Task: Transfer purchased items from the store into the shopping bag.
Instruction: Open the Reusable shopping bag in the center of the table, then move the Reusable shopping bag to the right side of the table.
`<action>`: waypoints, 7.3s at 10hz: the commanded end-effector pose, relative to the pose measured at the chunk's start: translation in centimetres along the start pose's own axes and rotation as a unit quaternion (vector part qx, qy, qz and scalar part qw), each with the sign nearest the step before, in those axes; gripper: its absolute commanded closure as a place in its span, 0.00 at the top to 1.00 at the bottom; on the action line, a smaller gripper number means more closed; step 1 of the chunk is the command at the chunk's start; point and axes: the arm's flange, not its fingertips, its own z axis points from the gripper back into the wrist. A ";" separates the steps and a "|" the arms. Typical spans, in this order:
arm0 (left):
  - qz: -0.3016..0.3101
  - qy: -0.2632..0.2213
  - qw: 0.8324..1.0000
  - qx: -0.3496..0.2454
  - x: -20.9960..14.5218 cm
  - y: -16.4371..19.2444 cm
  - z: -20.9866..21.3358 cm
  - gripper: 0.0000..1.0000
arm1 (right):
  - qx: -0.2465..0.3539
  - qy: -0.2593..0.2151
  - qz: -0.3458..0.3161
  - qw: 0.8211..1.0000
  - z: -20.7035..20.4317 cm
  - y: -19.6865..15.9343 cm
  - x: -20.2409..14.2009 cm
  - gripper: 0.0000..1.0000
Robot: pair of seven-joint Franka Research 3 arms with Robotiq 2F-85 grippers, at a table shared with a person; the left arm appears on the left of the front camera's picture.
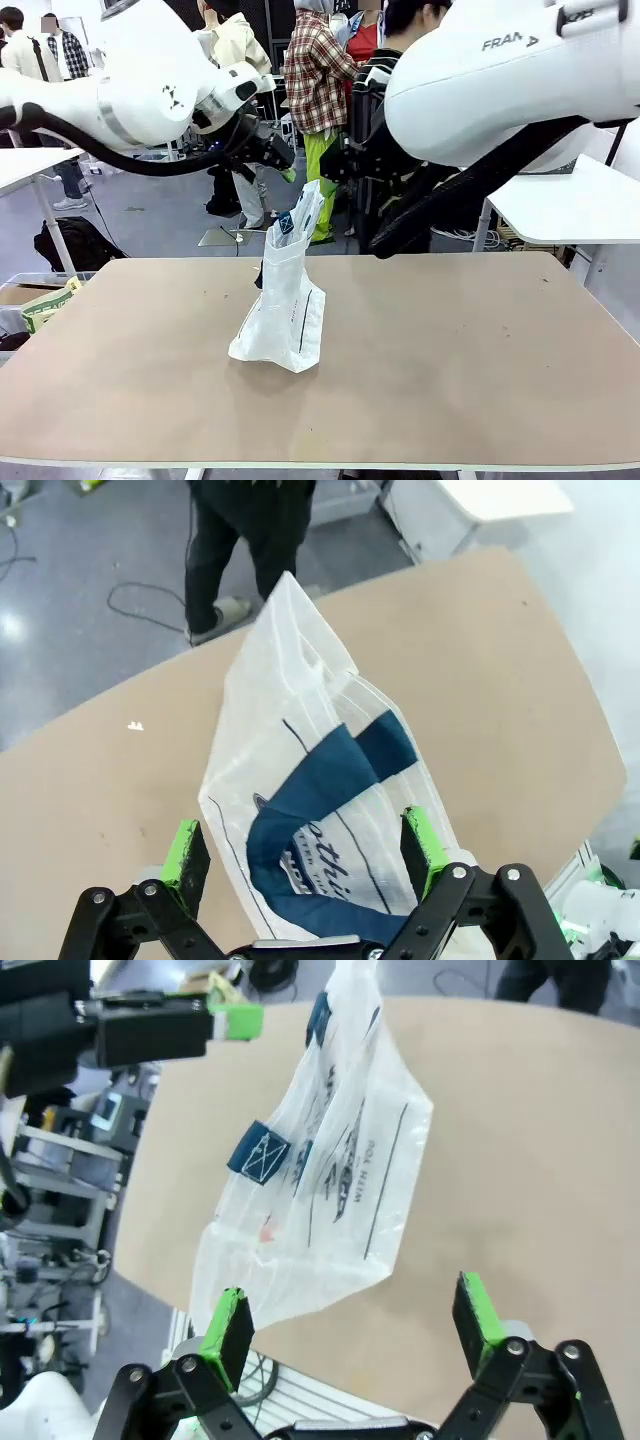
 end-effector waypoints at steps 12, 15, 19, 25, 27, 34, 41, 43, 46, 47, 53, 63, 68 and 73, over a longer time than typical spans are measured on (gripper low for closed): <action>0.000 0.120 0.993 0.002 1.6 -0.6 -4.7 1.00 | -0.010 0.043 -0.049 0.998 -8.0 1.8 0.8 1.00; -0.002 0.133 0.991 -0.003 0.7 -0.6 -5.4 1.00 | -0.023 0.041 -0.047 0.998 -9.1 2.0 0.6 1.00; -0.001 0.132 0.991 0.000 0.5 -0.6 -5.5 0.42 | -0.023 0.046 -0.045 0.998 -9.9 2.2 1.1 0.29; 0.004 0.131 0.991 -0.007 -0.4 -0.5 -4.7 0.00 | -0.041 0.057 -0.046 0.996 -10.8 2.6 1.8 0.00; 0.015 0.121 0.993 0.005 -0.7 0.7 -3.6 0.00 | -0.064 0.055 -0.047 0.995 -9.7 2.3 1.4 0.00; 0.096 0.068 0.992 0.050 -6.1 8.0 1.9 0.00 | -0.128 0.077 -0.015 0.989 -8.5 2.2 0.8 0.00; 0.082 0.055 0.994 0.055 -9.3 7.6 1.5 0.00 | -0.140 0.089 0.035 0.986 -12.6 3.1 0.6 0.00; 0.101 0.037 0.988 0.107 -10.2 9.8 2.9 0.00 | -0.145 0.077 -0.001 0.986 -12.1 1.1 0.9 0.00; 0.133 0.071 0.980 0.131 -11.7 11.8 4.0 0.00 | -0.152 0.085 -0.021 0.985 -11.9 0.0 0.6 0.00; 0.131 0.073 0.979 0.135 -11.7 11.9 3.9 0.00 | -0.149 0.086 -0.016 0.985 -12.2 0.3 0.5 0.00; 0.123 0.072 0.983 0.112 -11.6 11.1 3.3 0.00 | -0.131 0.092 -0.010 0.987 -12.5 1.2 0.9 0.00; 0.123 0.072 0.983 0.112 -11.6 11.1 3.3 0.00 | -0.131 0.092 -0.010 0.987 -12.5 1.2 0.9 0.00; 0.123 0.072 0.983 0.112 -11.6 11.1 3.3 0.00 | -0.131 0.092 -0.010 0.987 -12.5 1.2 0.9 0.00; 0.123 0.072 0.983 0.112 -11.6 11.1 3.3 0.00 | -0.131 0.092 -0.010 0.987 -12.5 1.2 0.9 0.00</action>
